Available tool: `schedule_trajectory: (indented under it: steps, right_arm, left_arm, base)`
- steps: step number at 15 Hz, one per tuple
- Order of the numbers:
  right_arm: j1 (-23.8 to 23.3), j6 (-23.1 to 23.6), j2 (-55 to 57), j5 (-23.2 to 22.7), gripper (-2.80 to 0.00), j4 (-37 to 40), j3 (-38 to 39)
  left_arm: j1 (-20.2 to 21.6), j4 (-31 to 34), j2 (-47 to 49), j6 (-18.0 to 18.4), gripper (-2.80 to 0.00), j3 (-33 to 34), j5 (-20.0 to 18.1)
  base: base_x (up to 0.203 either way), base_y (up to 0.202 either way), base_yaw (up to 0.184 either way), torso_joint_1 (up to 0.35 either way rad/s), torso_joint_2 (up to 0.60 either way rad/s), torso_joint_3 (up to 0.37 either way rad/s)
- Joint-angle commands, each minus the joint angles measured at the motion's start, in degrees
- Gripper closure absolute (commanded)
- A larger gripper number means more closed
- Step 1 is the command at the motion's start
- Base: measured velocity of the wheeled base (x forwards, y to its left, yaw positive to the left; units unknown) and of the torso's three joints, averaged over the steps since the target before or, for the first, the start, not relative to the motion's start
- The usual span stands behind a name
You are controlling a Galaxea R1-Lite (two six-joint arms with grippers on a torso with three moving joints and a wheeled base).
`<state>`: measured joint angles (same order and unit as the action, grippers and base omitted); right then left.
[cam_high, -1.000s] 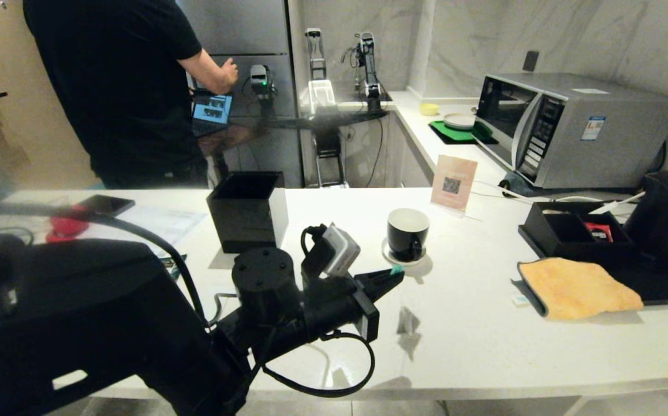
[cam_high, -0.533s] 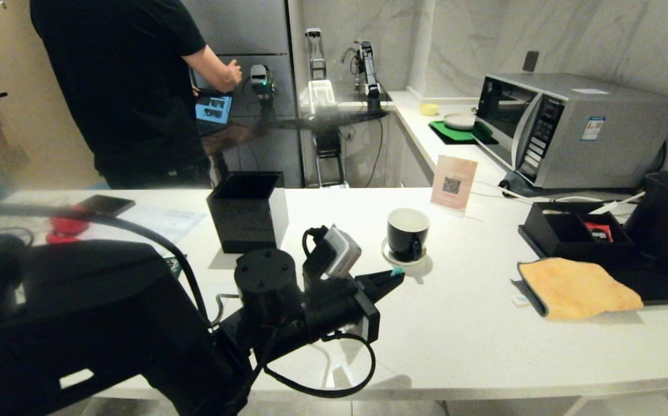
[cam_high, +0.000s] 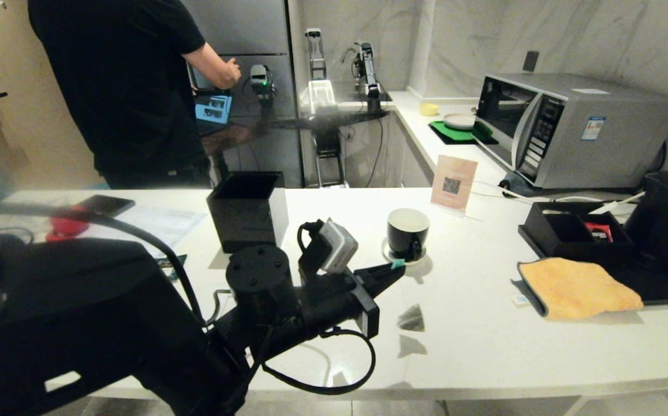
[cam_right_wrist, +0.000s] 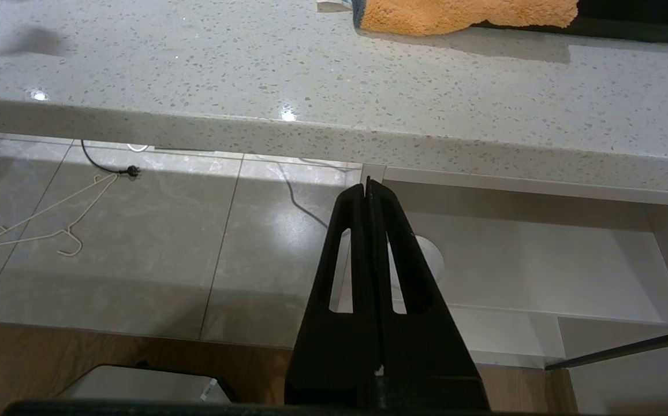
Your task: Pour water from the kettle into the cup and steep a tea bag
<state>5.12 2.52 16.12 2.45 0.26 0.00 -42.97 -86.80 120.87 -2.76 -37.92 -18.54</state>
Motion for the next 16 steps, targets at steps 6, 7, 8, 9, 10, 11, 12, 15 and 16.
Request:
schedule_trajectory:
  steps: [6,7,8,9,10,11,12,15,16]
  right_arm:
    - [0.07,0.03,0.23,0.02,0.0,0.0,0.0]
    - [-0.01,0.03,0.23,0.02,0.0,0.0,0.0]
    - [0.03,0.03,0.23,0.02,0.0,0.0,0.0]
    - [-0.01,0.03,0.23,-0.07,0.0,0.0,0.0]
    - [0.0,0.03,0.23,0.01,0.0,0.0,0.0]
    - [0.07,0.03,0.23,-0.07,0.0,0.0,0.0]
    - [0.07,0.03,0.23,-0.01,0.0,0.0,0.0]
    - [0.07,0.03,0.23,-0.07,0.0,0.0,0.0]
    - [0.07,0.03,0.23,-0.07,0.0,0.0,0.0]
  left_arm:
    - [1.76,-0.48,-1.09,-0.08,0.0,-2.25,3.21]
    - [2.23,-0.4,-1.04,-0.06,0.0,-3.45,3.17]
    - [2.69,-0.08,-1.0,-0.06,0.0,-4.72,3.14]
    - [2.93,0.6,-0.85,-0.12,0.0,-6.21,3.09]
    - [3.18,1.78,-0.76,-0.13,0.0,-7.89,3.05]
    - [3.29,3.55,-0.73,-0.14,0.0,-9.5,2.86]
    - [3.32,5.36,-0.67,-0.14,0.0,-11.55,2.59]
    - [3.5,11.3,0.25,-0.22,0.0,-19.32,2.3]
    - [3.78,13.37,0.83,-0.19,0.0,-22.55,2.21]
  base:
    - [0.0,0.0,0.0,0.0,0.0,0.0]
    - [0.0,0.0,0.0,0.0,0.0,0.0]
    - [0.0,0.0,0.0,0.0,0.0,0.0]
    - [0.0,0.0,0.0,0.0,0.0,0.0]
    - [0.0,0.0,0.0,0.0,0.0,0.0]
    - [0.0,0.0,0.0,0.0,0.0,0.0]
    - [0.0,0.0,0.0,0.0,0.0,0.0]
    - [0.0,0.0,0.0,0.0,0.0,0.0]
    - [0.0,0.0,0.0,0.0,0.0,0.0]
